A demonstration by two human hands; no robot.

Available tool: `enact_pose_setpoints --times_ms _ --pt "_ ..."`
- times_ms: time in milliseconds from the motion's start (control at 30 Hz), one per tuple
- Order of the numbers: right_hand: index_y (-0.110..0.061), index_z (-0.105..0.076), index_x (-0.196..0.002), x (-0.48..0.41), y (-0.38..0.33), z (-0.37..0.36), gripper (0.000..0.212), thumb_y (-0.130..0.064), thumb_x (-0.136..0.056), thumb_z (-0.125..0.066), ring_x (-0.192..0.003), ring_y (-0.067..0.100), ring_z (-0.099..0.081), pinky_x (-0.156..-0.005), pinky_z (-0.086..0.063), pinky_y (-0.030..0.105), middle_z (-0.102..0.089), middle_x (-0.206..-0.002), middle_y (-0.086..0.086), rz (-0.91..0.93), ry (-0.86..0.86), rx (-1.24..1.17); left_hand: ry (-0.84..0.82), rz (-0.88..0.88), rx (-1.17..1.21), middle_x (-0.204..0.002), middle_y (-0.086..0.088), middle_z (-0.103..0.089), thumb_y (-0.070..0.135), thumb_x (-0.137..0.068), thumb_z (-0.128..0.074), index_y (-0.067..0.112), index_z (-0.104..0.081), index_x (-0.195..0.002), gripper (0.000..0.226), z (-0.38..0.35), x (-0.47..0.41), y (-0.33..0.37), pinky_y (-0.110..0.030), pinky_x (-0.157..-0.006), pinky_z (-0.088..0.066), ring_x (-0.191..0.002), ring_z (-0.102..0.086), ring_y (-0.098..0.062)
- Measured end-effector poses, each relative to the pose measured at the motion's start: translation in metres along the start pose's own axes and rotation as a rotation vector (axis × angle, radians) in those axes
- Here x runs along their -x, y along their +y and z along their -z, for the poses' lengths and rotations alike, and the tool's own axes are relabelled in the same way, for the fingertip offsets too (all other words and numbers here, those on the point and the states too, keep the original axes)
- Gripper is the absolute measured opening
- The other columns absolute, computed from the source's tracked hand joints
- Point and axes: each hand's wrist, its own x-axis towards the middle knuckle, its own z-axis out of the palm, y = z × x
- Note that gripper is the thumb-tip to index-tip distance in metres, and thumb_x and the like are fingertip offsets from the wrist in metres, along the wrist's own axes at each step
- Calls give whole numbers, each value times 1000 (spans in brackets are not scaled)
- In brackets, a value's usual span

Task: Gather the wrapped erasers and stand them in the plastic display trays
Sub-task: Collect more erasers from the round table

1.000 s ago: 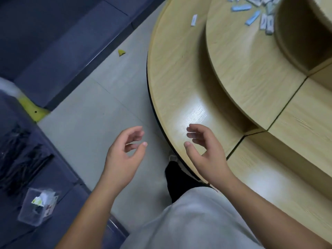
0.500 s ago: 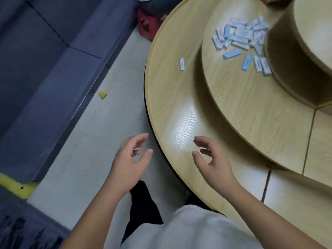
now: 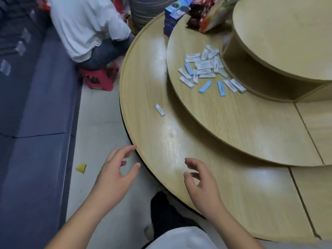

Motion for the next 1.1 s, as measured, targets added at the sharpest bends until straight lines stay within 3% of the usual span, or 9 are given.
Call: enact_pose_setpoints --times_ms 167,333,467,600,700,833,933,1033,1100 --pt "-33 -57 -121 -61 -6 -37 34 -16 -93 -60 -116 -6 -52 -97 -48 27 -56 -121 -27 -40 82 21 -57 -28 -42 -125 23 -50 22 -92 -66 44 -53 -128 44 19 -88 -3 -12 -92 -38 -117 -52 1" --pt "-33 -56 -123 -124 -27 -65 32 -22 -93 -60 -116 -7 -50 -97 -47 24 -54 -118 -28 -64 94 82 -157 -76 -96 -123 29 -46 21 -92 -66 57 -46 -118 49 31 -172 7 -19 -98 -39 -116 -47 10" --pt "-31 -56 -125 -179 -34 -87 33 -27 -92 -58 -114 -7 -49 -97 -44 20 -54 -118 -25 -71 132 167 -233 -167 -152 -126 26 -46 17 -92 -66 41 -50 -128 46 30 -245 11 -19 -103 -38 -120 -44 10" --pt "-29 -53 -131 -241 -30 -111 37 -32 -94 -55 -118 -3 -46 -99 -35 14 -52 -126 -20 -147 174 264 -354 -252 -185 -127 23 -48 17 -92 -65 38 -52 -130 45 23 -329 13 -22 -103 -40 -120 -45 10" --pt "-25 -54 -130 -281 -20 -128 38 -31 -92 -57 -117 9 -50 -98 -40 22 -55 -126 -13 -190 188 348 -406 -314 -191 -126 20 -50 18 -91 -65 36 -54 -128 43 17 -386 14 -27 -101 -44 -118 -48 7" --pt "-23 -61 -124 -329 6 -161 43 -31 -81 -65 -107 21 -57 -91 -49 35 -61 -121 -3 -305 216 442 -498 -491 -231 -120 17 -51 10 -89 -65 31 -55 -127 45 5 -463 17 -22 -96 -45 -114 -53 -2" --pt "-27 -66 -108 -345 28 -182 48 -41 -64 -77 -89 21 -64 -73 -54 32 -64 -104 -6 -343 239 601 -504 -643 -236 -117 10 -52 10 -89 -63 27 -57 -125 41 -6 -497 22 -14 -94 -42 -109 -54 -4" --pt "-31 -66 -94 -352 38 -194 27 -45 -71 -62 -80 18 -62 -68 -53 32 -62 -90 -9 -308 318 636 -494 -768 -205 -118 2 -54 25 -86 -56 18 -59 -124 39 -21 -517 36 -17 -97 -40 -109 -52 -6" --pt "-29 -66 -85 -352 35 -193 20 -43 -78 -53 -76 18 -61 -66 -52 30 -61 -84 -8 -272 367 634 -529 -834 -226 -122 -3 -55 29 -85 -56 15 -58 -126 44 -34 -523 46 -23 -101 -39 -114 -52 -17"
